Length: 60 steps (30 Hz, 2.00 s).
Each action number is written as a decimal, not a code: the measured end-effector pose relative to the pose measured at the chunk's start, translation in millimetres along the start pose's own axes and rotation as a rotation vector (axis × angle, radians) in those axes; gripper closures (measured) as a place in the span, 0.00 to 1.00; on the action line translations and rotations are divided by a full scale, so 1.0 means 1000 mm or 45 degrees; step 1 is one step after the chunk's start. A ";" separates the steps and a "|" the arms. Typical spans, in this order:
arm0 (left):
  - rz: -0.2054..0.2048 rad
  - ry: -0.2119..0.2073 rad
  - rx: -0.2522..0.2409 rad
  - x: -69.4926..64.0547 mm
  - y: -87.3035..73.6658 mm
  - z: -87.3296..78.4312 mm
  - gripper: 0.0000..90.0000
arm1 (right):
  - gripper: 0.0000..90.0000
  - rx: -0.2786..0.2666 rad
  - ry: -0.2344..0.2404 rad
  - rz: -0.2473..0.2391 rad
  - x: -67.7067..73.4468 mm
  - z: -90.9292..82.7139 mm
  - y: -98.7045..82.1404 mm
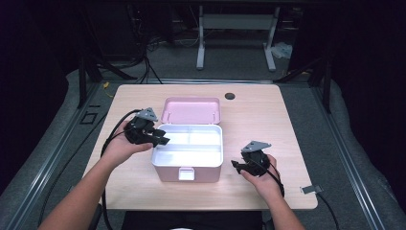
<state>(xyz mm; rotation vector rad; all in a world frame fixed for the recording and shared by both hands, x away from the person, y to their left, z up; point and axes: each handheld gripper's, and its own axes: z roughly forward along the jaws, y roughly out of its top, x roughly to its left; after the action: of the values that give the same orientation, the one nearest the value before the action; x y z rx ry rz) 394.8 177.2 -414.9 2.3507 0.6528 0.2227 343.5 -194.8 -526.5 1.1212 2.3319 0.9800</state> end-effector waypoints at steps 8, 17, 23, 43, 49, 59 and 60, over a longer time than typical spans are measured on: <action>0.103 -0.018 0.078 -0.007 0.018 0.011 0.73 | 0.51 0.001 -0.009 0.004 -0.001 -0.002 -0.002; 0.244 -0.058 0.203 -0.019 0.035 0.021 0.76 | 0.51 -0.003 -0.004 0.002 -0.001 -0.003 -0.002; 0.350 -0.050 0.339 -0.029 0.048 0.033 0.76 | 0.51 -0.001 0.004 0.007 -0.001 -0.002 -0.003; 0.556 -0.007 0.541 -0.044 0.067 0.055 0.94 | 0.51 0.004 0.000 0.012 -0.003 -0.002 -0.004; 0.593 0.005 0.598 -0.048 0.071 0.060 0.94 | 0.51 0.004 0.001 0.007 -0.003 -0.002 -0.004; 0.616 -0.027 0.670 -0.048 0.077 0.068 0.94 | 0.51 0.006 0.009 0.002 -0.003 -0.001 -0.004; 0.621 -0.029 0.678 -0.048 0.077 0.069 0.94 | 0.51 0.004 0.011 0.003 -0.003 -0.001 -0.004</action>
<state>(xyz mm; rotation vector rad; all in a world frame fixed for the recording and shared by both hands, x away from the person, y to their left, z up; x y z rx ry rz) 406.8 63.9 -415.3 2.9997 0.1142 0.2584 342.9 -199.4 -528.2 1.1236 2.3402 0.9849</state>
